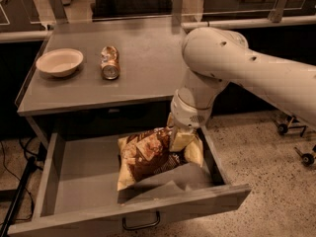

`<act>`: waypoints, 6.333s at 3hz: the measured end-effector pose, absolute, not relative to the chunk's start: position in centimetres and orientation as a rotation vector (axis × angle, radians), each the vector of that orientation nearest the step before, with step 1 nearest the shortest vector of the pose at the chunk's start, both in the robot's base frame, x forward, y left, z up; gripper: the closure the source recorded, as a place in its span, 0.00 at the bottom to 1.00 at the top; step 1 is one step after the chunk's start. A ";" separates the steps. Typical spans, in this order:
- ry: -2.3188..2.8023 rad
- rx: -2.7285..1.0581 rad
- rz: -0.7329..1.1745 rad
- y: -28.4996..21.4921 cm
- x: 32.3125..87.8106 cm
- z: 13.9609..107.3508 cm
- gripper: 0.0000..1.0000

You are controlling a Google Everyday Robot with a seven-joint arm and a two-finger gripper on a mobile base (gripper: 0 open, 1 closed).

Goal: Pick brown chip bag from top drawer and place on counter

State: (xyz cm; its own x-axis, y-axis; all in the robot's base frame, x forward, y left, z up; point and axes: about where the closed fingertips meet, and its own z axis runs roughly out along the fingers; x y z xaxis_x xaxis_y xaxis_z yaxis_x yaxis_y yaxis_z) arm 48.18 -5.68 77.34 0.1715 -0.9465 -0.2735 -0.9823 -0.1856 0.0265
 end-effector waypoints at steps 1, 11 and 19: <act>1.897 -2.282 0.345 -5.6 48.2 77.3 1.00; 2.238 -1.745 -0.058 -17.7 61.9 96.1 1.00; 2.366 -1.539 0.091 -11.0 72.9 90.2 1.00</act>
Offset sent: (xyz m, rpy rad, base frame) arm 0.0237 -0.0337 0.0634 -0.0719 -0.0097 -0.0331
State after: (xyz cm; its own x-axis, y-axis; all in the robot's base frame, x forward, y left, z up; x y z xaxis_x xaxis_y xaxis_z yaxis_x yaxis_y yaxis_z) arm 72.93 -11.03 90.15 -0.3706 -0.8803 -0.2960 -0.9005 0.4187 -0.1176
